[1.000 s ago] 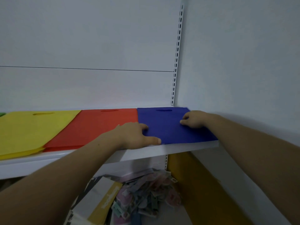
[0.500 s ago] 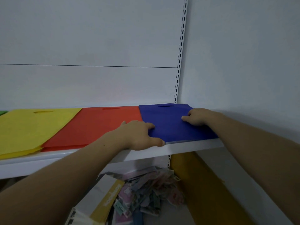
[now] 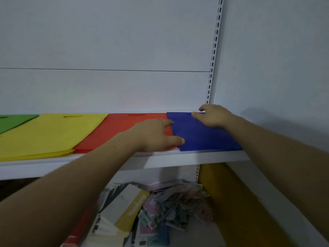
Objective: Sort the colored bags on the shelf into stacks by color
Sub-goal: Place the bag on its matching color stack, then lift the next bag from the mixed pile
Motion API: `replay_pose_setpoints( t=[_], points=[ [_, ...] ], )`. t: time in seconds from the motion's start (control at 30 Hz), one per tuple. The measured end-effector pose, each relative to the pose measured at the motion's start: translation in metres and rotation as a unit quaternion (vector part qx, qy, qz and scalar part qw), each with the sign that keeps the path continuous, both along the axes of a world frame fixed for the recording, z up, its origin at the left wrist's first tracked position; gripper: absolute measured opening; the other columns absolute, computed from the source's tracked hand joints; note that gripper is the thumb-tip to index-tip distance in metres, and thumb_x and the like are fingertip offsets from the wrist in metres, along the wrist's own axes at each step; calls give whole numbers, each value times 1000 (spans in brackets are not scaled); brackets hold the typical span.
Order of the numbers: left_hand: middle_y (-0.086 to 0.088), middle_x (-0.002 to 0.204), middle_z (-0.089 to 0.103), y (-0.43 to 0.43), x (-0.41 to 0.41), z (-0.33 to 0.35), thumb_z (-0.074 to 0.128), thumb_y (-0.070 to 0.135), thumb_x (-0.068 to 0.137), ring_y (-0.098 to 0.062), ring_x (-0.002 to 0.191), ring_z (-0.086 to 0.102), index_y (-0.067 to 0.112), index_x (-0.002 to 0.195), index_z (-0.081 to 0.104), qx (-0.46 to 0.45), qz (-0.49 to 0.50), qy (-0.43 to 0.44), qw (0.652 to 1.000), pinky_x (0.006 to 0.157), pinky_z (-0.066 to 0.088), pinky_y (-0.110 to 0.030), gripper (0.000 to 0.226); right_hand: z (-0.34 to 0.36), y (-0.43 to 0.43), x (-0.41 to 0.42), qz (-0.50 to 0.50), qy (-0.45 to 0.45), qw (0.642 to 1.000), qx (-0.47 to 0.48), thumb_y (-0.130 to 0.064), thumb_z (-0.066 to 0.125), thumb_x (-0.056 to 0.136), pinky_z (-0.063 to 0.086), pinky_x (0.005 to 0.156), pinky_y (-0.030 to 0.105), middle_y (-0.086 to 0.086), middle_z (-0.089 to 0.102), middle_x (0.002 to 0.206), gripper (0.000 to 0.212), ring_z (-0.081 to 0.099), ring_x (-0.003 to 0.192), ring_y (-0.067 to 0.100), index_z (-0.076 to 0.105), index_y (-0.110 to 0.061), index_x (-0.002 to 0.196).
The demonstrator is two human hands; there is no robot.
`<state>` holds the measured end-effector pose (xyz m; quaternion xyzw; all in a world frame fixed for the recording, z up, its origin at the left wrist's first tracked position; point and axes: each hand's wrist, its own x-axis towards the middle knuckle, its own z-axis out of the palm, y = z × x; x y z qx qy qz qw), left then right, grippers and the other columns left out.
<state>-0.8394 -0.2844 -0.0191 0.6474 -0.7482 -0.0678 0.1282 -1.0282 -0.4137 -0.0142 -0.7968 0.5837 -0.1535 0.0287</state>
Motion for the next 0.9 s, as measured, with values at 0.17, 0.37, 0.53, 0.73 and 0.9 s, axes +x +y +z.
replay_pose_setpoints(
  t=[0.17,0.37,0.53,0.73,0.9],
  points=[
    [6,151,32,21,37,14,54,68,77,-17,135,35,32,145,29,-35,27,10,999,109,30,-33,81,17,23,53,58,-3,998,-36,-58,39,94,33,103,35,5,39,149,64,39,133,24,39,-18,143],
    [6,151,33,65,108,25,55,69,75,-17,136,34,31,144,31,-65,83,1,994,111,30,-38,83,38,52,137,101,-7,993,-56,-59,40,93,33,103,35,5,39,149,64,38,134,24,40,-18,143],
    [7,151,32,118,182,34,55,66,76,-16,138,31,32,144,31,-80,134,2,988,112,28,-38,79,45,86,224,148,-13,987,-58,-59,40,93,33,102,35,5,39,149,64,37,134,24,41,-19,142],
    [5,151,33,185,273,42,58,62,79,-18,136,34,31,144,32,-84,188,-4,979,108,29,-33,76,49,136,334,195,-25,979,-47,-61,40,92,35,101,34,5,38,149,66,38,134,25,40,-19,143],
    [1,151,33,235,342,43,57,60,80,-20,135,35,28,145,32,-74,222,-13,972,107,29,-32,76,50,176,417,232,-23,971,-49,-61,40,93,35,100,35,7,37,150,68,38,134,26,37,-16,145]
  ],
)
